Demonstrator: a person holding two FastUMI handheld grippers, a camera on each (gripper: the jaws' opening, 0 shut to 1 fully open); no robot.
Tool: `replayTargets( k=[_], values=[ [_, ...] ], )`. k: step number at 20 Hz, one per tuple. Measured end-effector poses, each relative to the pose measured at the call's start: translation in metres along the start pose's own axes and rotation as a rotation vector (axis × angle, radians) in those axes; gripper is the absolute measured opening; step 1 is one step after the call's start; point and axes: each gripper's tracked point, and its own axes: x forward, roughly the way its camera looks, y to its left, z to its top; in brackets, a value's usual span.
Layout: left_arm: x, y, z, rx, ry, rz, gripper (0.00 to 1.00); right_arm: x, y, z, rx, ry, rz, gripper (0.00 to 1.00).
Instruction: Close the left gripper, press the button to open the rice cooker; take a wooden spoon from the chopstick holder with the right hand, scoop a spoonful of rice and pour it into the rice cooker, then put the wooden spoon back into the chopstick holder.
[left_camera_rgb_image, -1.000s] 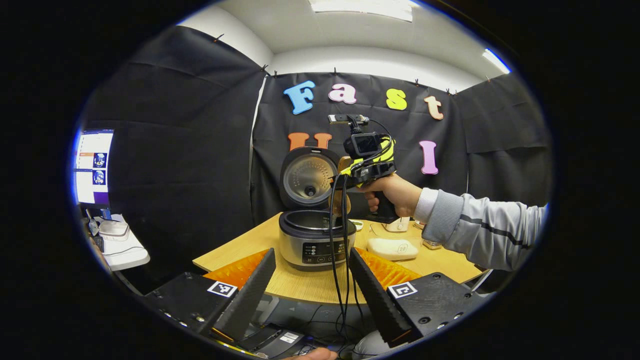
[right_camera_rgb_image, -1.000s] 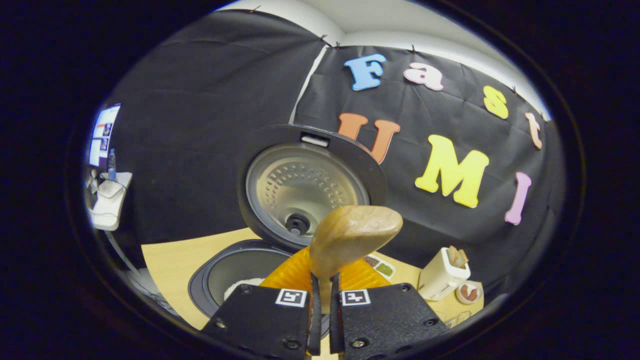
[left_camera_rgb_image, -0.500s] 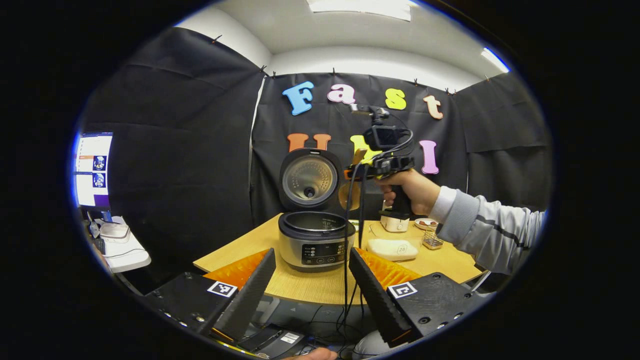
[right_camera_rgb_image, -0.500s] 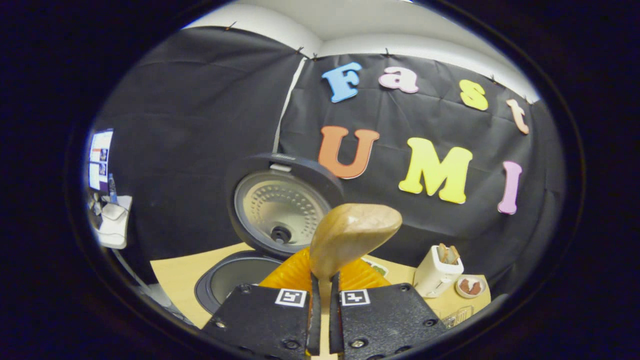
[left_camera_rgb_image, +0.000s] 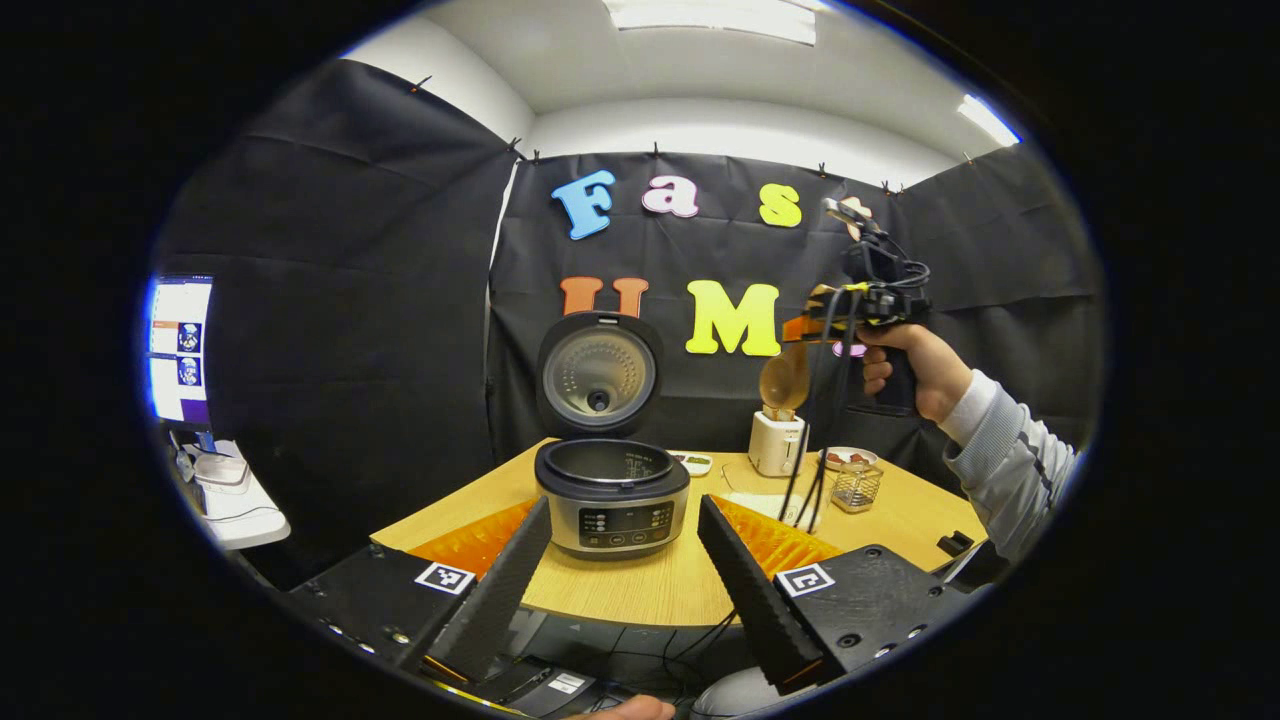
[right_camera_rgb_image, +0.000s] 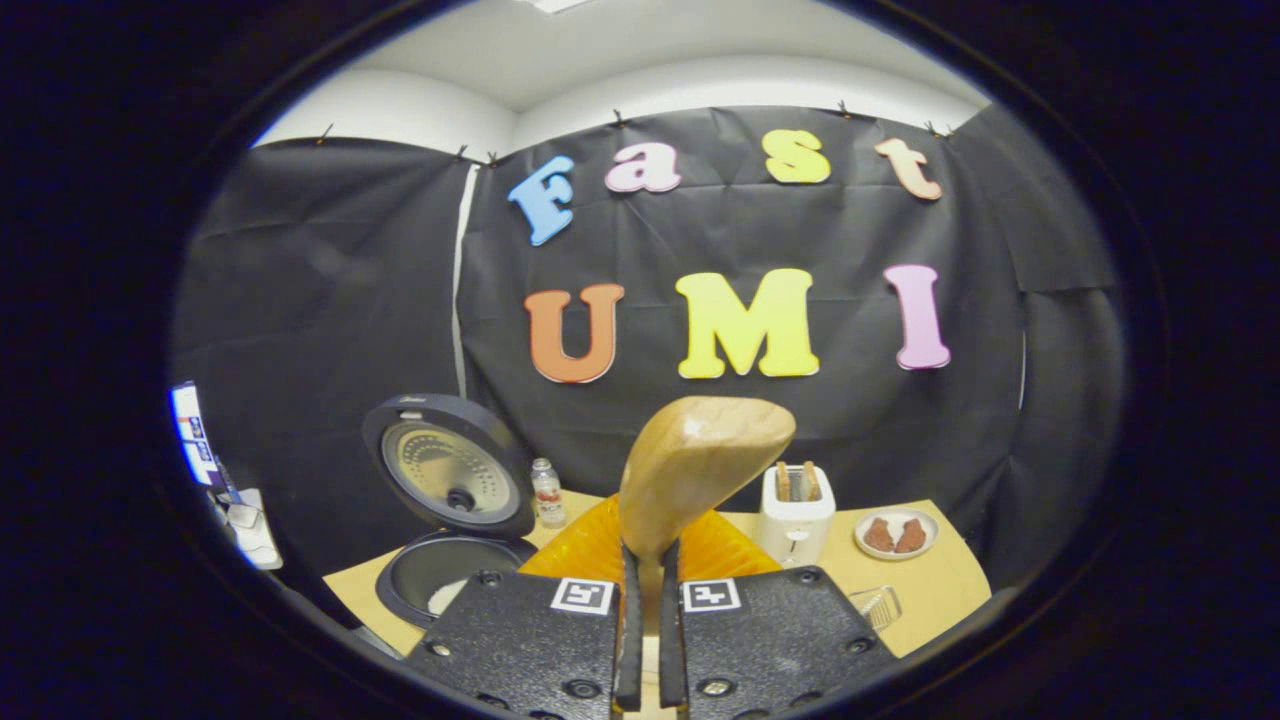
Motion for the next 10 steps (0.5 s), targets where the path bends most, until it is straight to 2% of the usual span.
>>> replayTargets(
  k=[2,3,4,10],
  values=[
    [0.005,-0.005,0.004,-0.007,-0.011,-0.002,0.94,-0.010,-0.040,0.001,0.016,-0.010,-0.047,0.12],
    [0.009,-0.008,0.006,-0.011,-0.017,-0.003,0.94,-0.014,-0.059,-0.001,0.023,-0.009,-0.070,0.07],
    [0.013,-0.012,0.007,-0.014,-0.020,-0.006,0.94,-0.017,-0.076,-0.005,0.024,-0.008,-0.088,0.12],
    [0.036,-0.036,0.004,-0.030,-0.010,-0.021,0.94,-0.006,-0.167,-0.037,0.035,0.014,-0.172,0.12]
  ],
)
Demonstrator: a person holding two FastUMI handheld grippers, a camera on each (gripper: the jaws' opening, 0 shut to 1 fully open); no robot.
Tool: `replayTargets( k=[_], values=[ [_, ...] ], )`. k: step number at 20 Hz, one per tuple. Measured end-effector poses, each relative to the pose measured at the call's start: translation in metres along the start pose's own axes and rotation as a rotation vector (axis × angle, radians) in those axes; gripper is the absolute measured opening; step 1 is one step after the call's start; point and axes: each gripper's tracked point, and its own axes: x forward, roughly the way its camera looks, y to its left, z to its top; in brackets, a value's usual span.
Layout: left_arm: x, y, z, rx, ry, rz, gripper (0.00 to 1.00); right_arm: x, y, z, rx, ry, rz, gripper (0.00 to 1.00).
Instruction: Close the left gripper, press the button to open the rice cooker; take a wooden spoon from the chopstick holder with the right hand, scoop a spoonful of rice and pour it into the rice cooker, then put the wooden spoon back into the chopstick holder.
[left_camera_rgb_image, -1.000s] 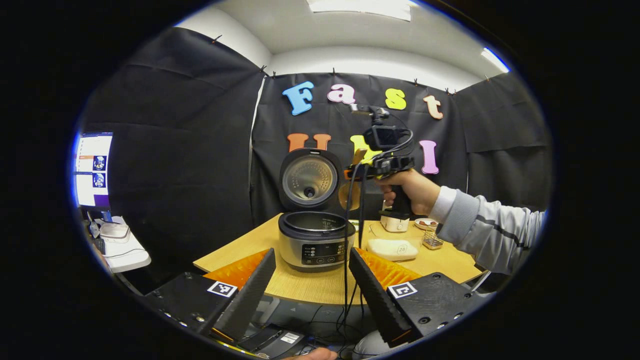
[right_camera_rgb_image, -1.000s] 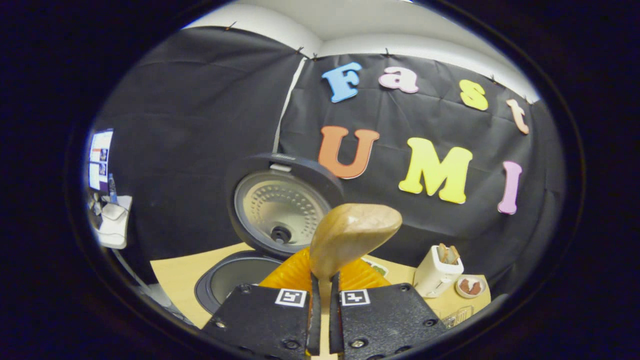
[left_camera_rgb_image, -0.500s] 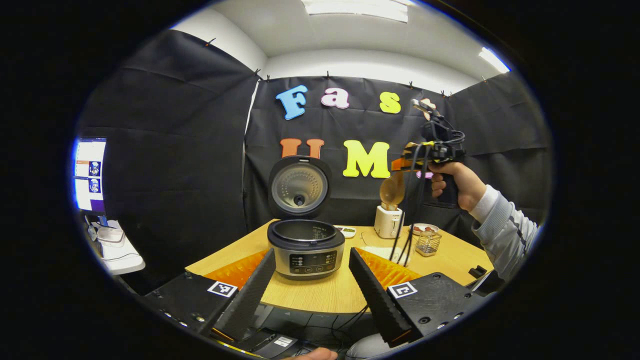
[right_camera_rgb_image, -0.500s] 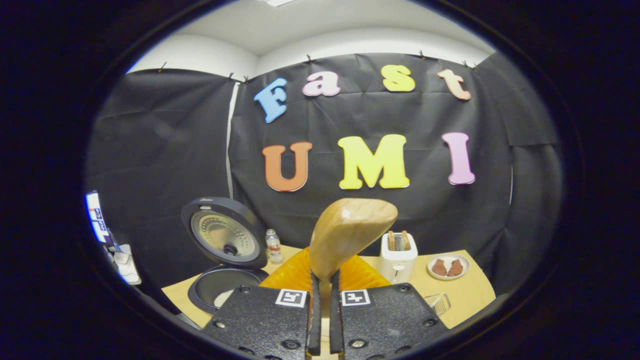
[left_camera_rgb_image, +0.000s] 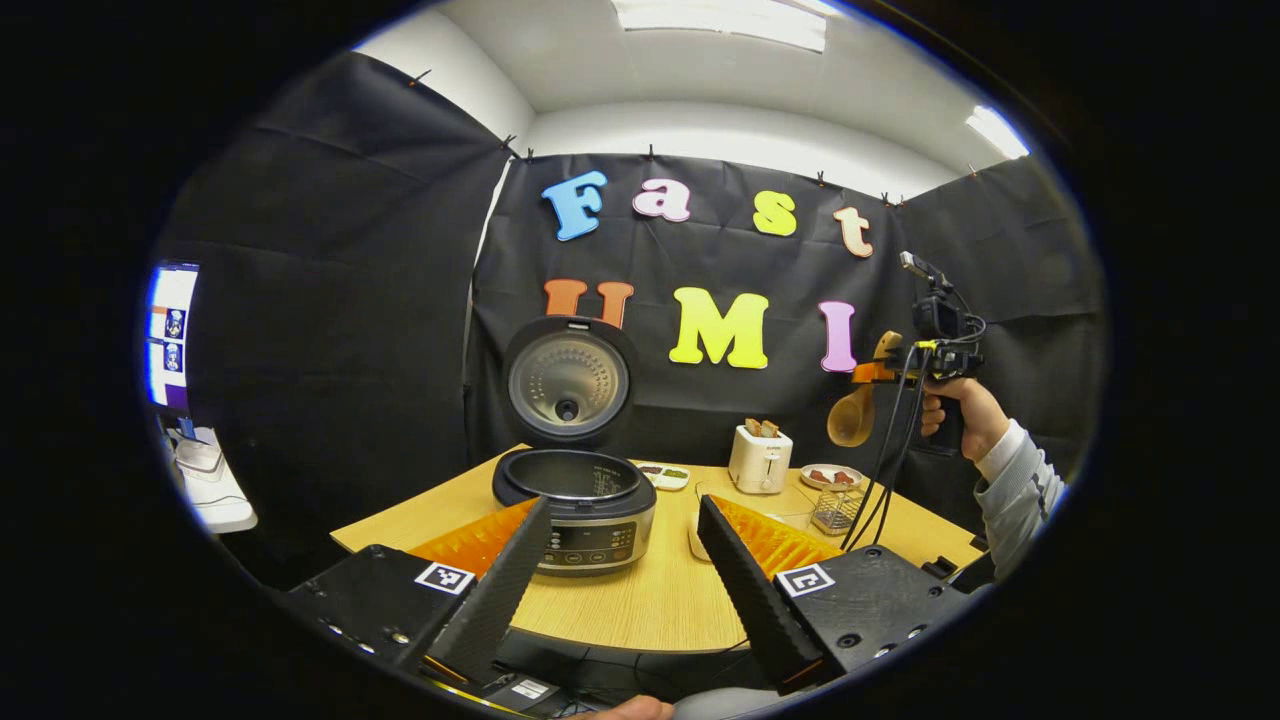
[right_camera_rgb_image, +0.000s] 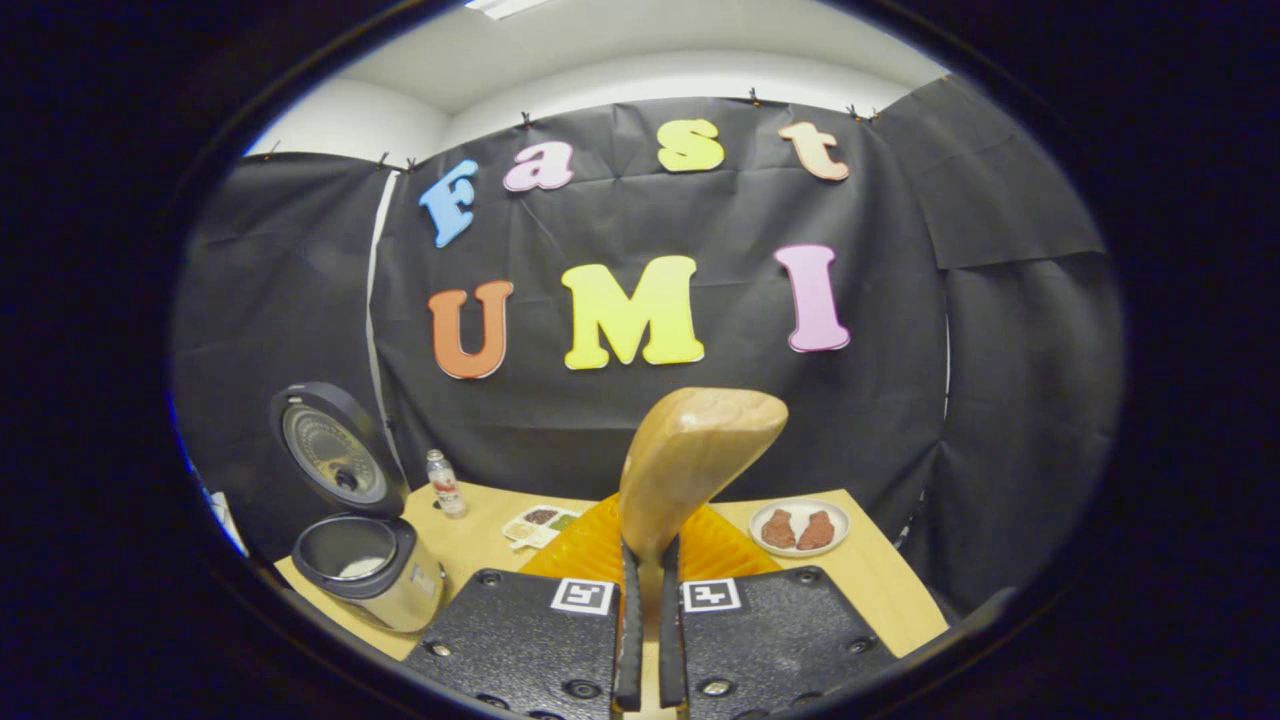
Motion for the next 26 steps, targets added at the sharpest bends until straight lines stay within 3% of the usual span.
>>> replayTargets(
  k=[5,14,20,23,24,25,26],
  values=[
    [0.017,-0.016,-0.002,0.024,0.020,-0.001,0.94,0.038,-0.062,-0.045,-0.017,0.047,-0.091,0.12],
    [0.037,-0.026,-0.011,0.026,0.057,0.018,0.94,0.086,-0.108,-0.124,0.068,0.151,-0.100,0.13],
    [0.047,-0.029,-0.007,0.011,0.060,0.026,0.94,0.105,-0.098,-0.164,0.139,0.234,-0.038,0.14],
    [0.056,-0.032,-0.003,0.016,0.071,0.019,0.94,0.104,-0.110,-0.160,0.122,0.219,-0.076,0.23],
    [0.059,-0.033,0.001,0.029,0.069,0.019,0.95,0.100,-0.118,-0.152,0.092,0.193,-0.108,0.36],
    [0.062,-0.034,0.006,0.043,0.065,0.019,0.95,0.095,-0.123,-0.141,0.065,0.165,-0.137,0.42],
    [0.067,-0.034,0.010,0.050,0.060,0.023,0.95,0.088,-0.125,-0.131,0.041,0.140,-0.155,0.57]
  ],
)
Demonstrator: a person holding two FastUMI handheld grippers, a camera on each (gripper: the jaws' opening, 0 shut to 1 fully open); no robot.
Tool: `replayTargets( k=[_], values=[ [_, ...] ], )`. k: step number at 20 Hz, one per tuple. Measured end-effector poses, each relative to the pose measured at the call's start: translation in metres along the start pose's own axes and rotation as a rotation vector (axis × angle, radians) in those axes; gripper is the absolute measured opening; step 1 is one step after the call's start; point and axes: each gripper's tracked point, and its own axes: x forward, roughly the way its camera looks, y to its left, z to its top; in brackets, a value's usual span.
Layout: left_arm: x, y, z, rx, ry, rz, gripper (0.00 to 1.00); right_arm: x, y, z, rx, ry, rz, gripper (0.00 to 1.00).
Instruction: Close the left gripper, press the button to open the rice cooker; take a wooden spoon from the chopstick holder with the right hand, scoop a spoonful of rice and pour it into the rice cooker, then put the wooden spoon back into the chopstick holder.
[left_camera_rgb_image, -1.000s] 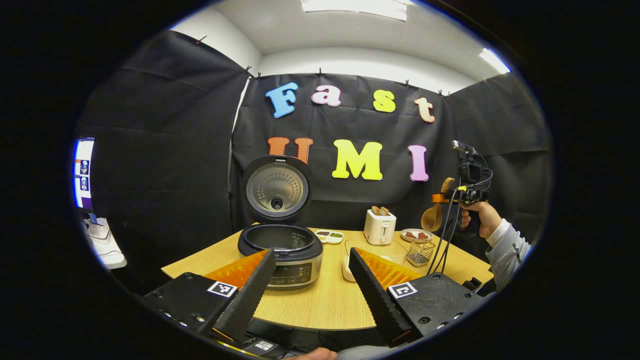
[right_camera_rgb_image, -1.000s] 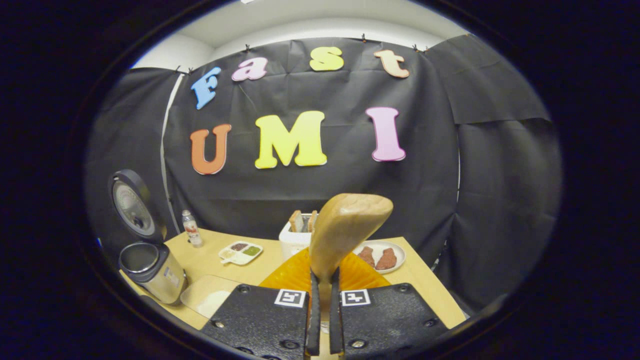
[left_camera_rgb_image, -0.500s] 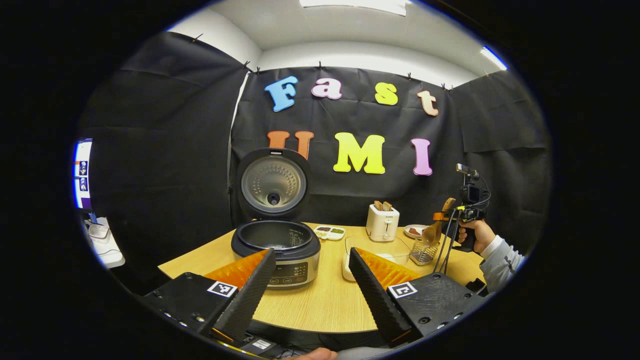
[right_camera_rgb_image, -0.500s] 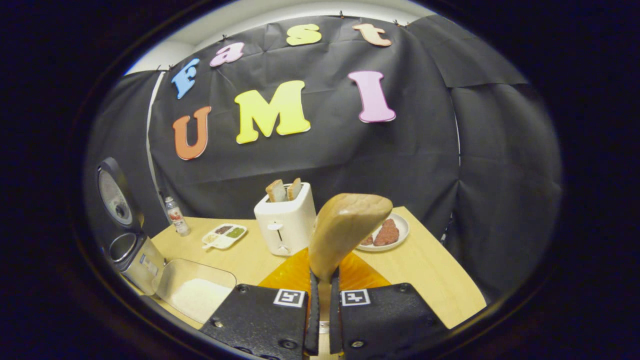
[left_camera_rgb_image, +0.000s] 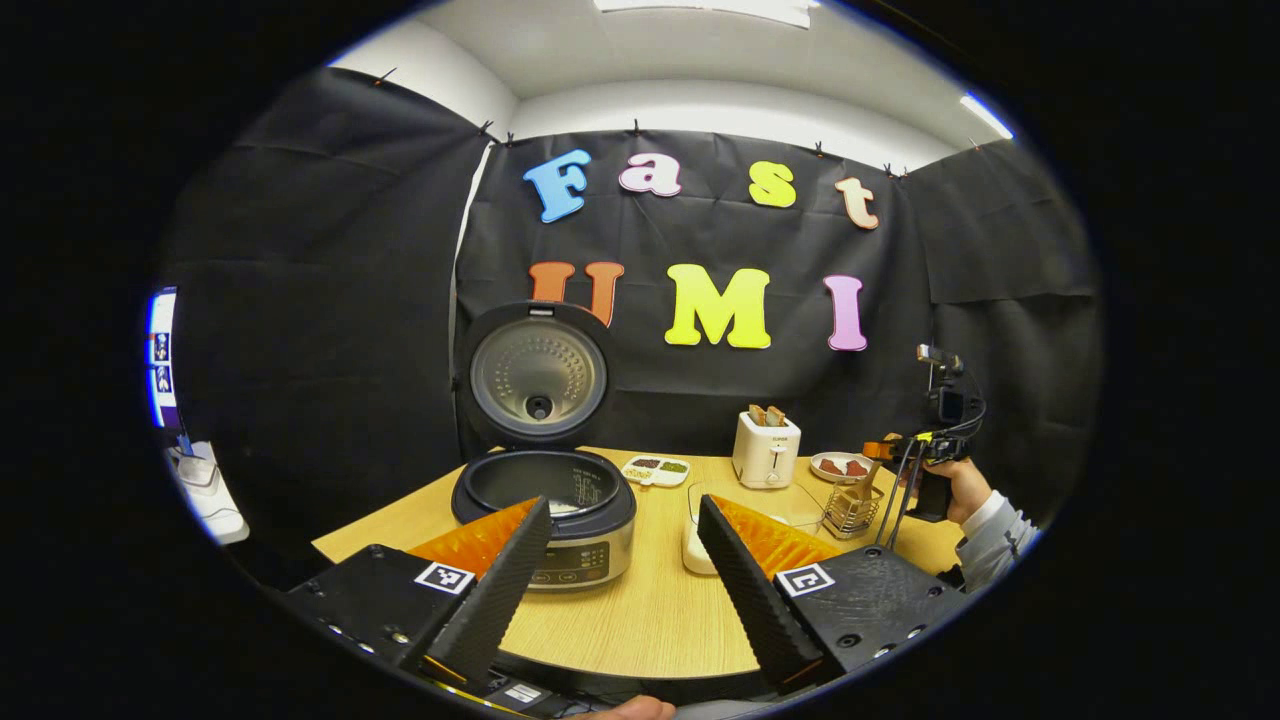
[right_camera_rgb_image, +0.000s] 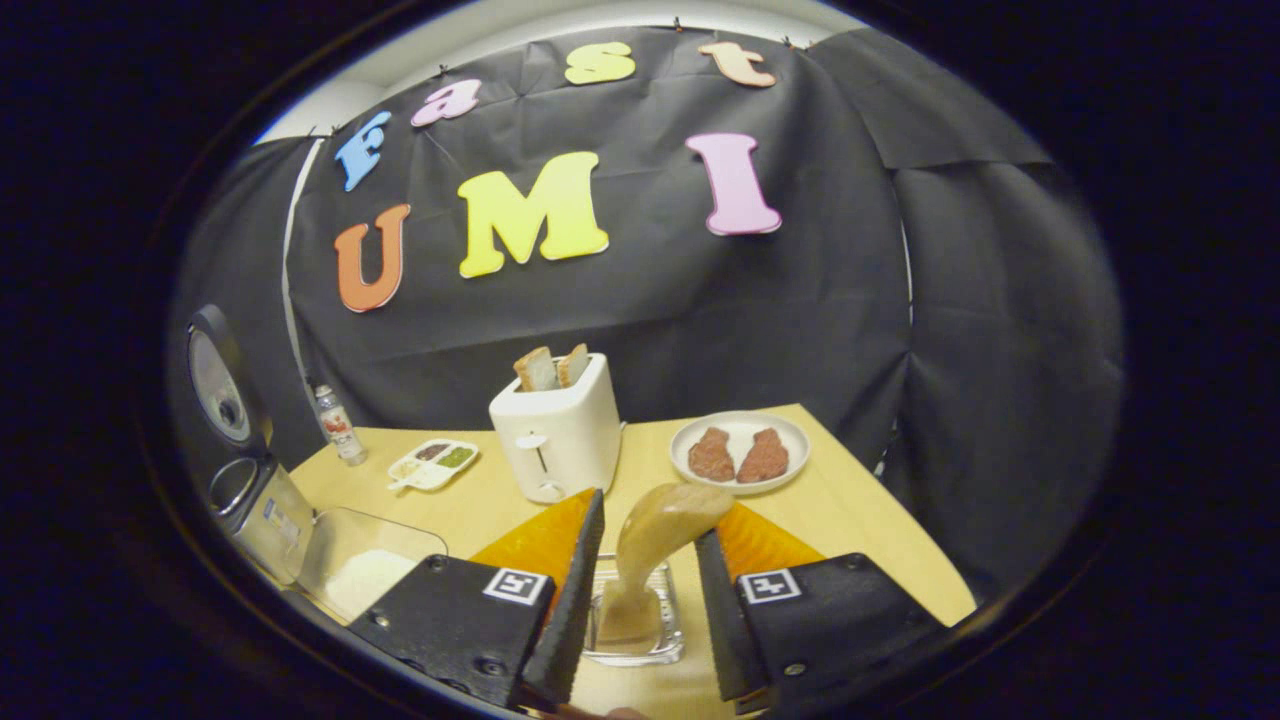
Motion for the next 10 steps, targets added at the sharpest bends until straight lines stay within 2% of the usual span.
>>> replayTargets(
  k=[1,2,3,5,10],
  values=[
    [0.004,0.001,0.005,-0.001,-0.003,0.000,0.94,-0.010,0.000,0.009,-0.015,-0.025,-0.007,0.62],
    [0.008,0.000,0.009,-0.006,-0.002,-0.007,0.94,-0.023,-0.003,0.020,-0.028,-0.056,-0.023,0.75],
    [0.013,0.000,0.013,-0.012,0.000,-0.010,0.94,-0.034,-0.007,0.032,-0.034,-0.084,-0.033,0.81],
    [0.022,0.004,0.025,-0.012,-0.004,-0.006,0.94,-0.065,-0.009,0.049,-0.053,-0.131,-0.058,0.83],
    [0.044,0.022,0.066,0.006,-0.033,0.029,0.94,-0.146,0.004,0.072,-0.086,-0.219,-0.011,0.82]
  ],
)
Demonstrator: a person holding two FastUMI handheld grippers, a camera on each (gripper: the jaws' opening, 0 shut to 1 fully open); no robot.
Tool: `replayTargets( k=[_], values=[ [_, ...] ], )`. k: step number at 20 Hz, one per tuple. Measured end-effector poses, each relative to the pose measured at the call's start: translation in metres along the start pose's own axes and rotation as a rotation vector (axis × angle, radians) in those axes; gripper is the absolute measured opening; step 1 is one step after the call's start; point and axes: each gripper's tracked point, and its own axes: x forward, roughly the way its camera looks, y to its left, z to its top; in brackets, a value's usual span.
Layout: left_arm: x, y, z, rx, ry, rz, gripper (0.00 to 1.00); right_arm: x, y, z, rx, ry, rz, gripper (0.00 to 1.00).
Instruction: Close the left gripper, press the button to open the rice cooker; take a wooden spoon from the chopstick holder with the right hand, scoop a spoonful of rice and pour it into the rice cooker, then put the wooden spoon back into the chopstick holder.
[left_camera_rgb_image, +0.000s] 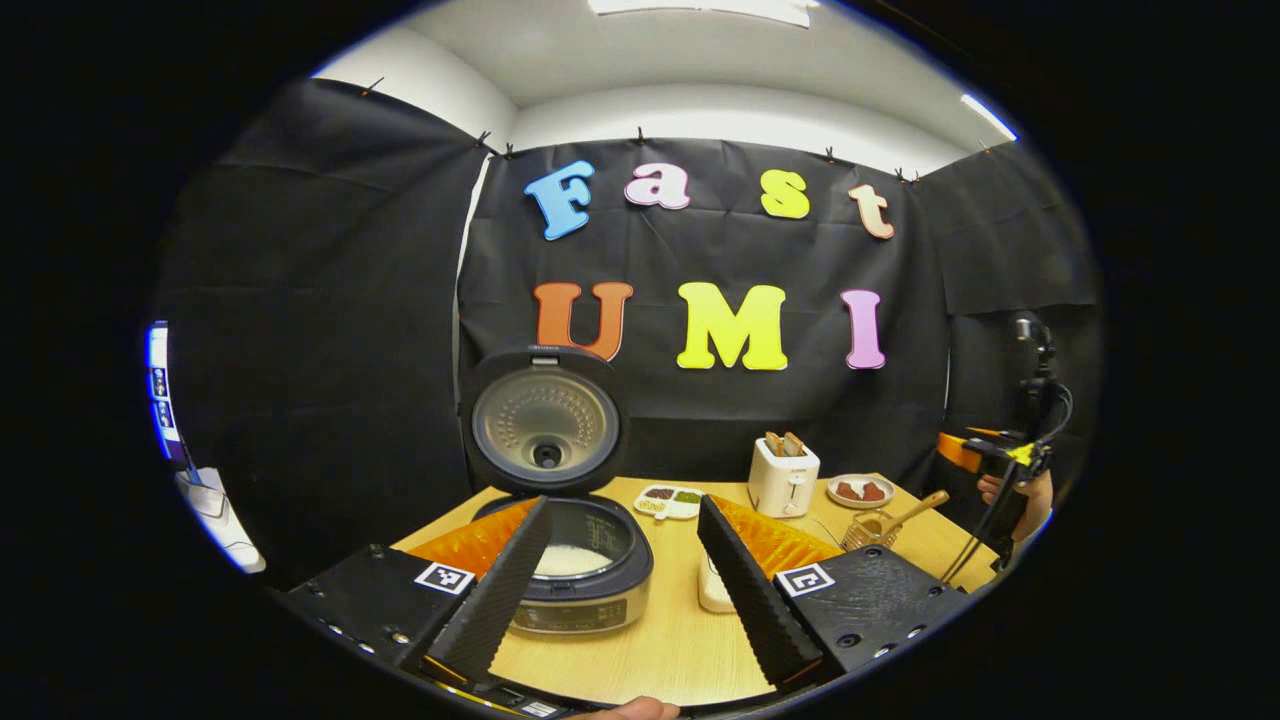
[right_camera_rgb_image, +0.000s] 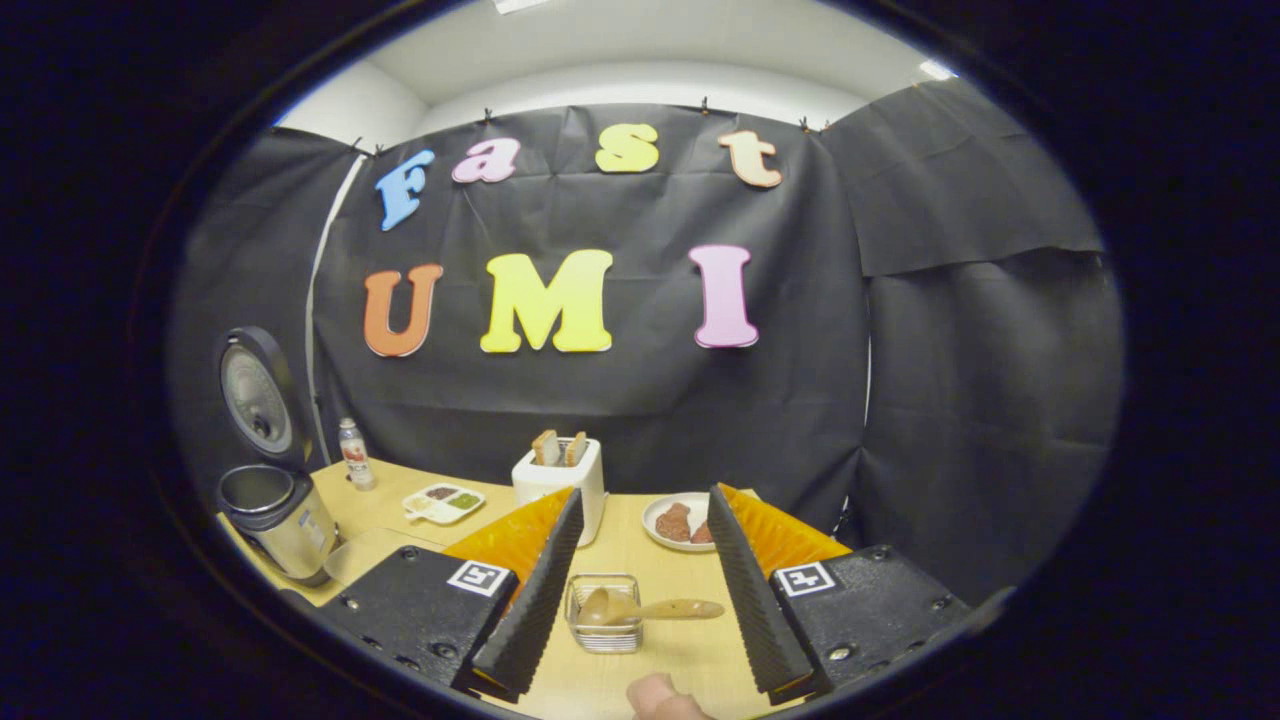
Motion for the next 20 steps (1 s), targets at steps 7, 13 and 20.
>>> replayTargets(
  k=[7,13,20],
  values=[
    [0.048,0.020,0.058,0.003,-0.032,0.018,0.94,-0.075,-0.002,0.010,0.021,-0.067,0.038,0.82],
    [0.133,0.063,0.096,-0.015,-0.059,0.058,0.94,-0.107,0.015,0.003,0.025,-0.105,0.130,0.82],
    [0.231,0.112,0.106,-0.100,-0.024,0.095,0.94,-0.118,0.043,-0.019,0.045,-0.097,0.216,0.82]
  ],
)
